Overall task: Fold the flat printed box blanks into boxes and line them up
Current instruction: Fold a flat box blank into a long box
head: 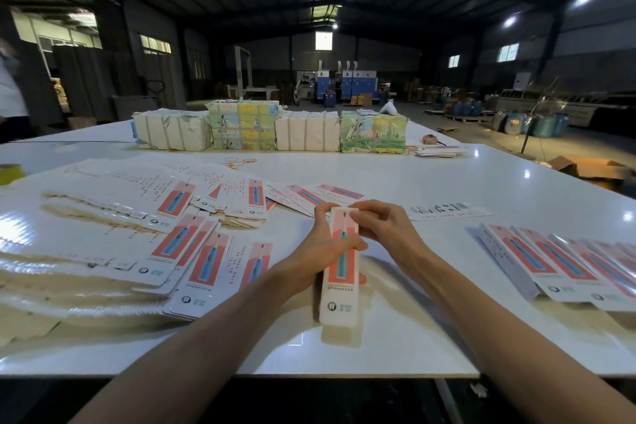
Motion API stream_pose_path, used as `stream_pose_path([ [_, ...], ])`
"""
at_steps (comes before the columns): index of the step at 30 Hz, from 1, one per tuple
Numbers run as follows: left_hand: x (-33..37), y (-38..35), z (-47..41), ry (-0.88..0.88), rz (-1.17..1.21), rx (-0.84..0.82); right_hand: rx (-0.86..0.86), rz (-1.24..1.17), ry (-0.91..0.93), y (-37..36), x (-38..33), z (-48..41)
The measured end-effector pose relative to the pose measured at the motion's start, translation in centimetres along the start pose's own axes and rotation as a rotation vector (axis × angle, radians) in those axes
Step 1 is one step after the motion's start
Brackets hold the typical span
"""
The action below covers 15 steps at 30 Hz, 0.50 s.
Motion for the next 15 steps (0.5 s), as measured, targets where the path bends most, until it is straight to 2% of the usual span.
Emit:
stream_pose_path([
  [6, 0.3, 0.9, -0.4, -0.048, 0.104, 0.156, 0.094, 0.276, 0.001, -1.1, -0.6, 0.3],
  [9, 0.7, 1.2, -0.3, -0.052, 0.365, 0.228, 0.051, 0.590, 0.042, -2.4, -1.9, 1.0],
  [11, 1.3, 0.5, 0.3, 0.006, 0.596, 0.178, -0.034, 0.817, 0.017, -3.9, -2.1, 1.6],
  [12, 1.6, 0.3, 0.6, 0.035, 0.636, 0.136, -0.051, 0.929, 0.010, -4.5, -2.2, 1.8],
  [15, 2.5, 0.0, 1.5, 0.071, 0.544, 0.055, -0.027, 1.106, 0.007, -5.2, -2.5, 2.2],
])
Point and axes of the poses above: each hand's wrist, its own z-axis away from the middle knuckle, its own y-axis out of the back of the hand, x = y × z, the point moved 6 cm from there along -z, towards the middle knuckle, and after that the axes turned 6 degrees about -x, right-handed, at the moved point
